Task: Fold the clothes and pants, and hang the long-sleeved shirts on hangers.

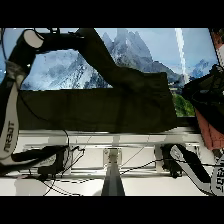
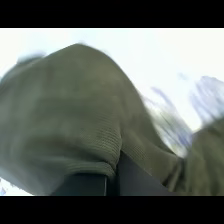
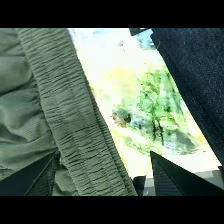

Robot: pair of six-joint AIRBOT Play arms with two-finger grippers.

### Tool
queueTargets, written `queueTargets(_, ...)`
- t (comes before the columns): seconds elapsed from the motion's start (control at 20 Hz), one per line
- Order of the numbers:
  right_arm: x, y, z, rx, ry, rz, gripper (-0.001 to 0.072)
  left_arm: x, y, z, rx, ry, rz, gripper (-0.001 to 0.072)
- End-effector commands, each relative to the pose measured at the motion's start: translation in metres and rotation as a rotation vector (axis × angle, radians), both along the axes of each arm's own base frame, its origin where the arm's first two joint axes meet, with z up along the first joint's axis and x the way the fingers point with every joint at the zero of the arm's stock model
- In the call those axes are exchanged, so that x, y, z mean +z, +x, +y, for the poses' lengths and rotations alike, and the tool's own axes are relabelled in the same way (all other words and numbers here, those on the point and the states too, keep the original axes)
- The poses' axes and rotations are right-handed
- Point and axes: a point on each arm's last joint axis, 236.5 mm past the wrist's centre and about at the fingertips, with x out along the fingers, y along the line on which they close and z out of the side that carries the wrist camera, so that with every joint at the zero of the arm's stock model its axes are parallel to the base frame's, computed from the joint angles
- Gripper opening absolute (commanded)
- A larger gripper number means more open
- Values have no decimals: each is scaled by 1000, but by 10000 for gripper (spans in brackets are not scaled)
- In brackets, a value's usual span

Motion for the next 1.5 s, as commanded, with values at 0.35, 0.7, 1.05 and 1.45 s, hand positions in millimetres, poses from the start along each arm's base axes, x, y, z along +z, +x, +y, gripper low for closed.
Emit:
queueTargets(0.35, 1, 2, 2, -3, 12, -9, 622, -16, -46, -90, -256, 127, -66, 18)
queueTargets(0.7, 1, 2, 2, -2, 9, -8, 622, -55, 16, -91, -117, 110, -124, 666)
queueTargets(1.05, 1, 2, 2, -3, 10, -8, 623, -134, -3, 105, 129, 87, 452, 600)
queueTargets(1.45, 1, 2, 2, -3, 11, -8, 622, -223, -32, 120, 199, -121, 771, 599)
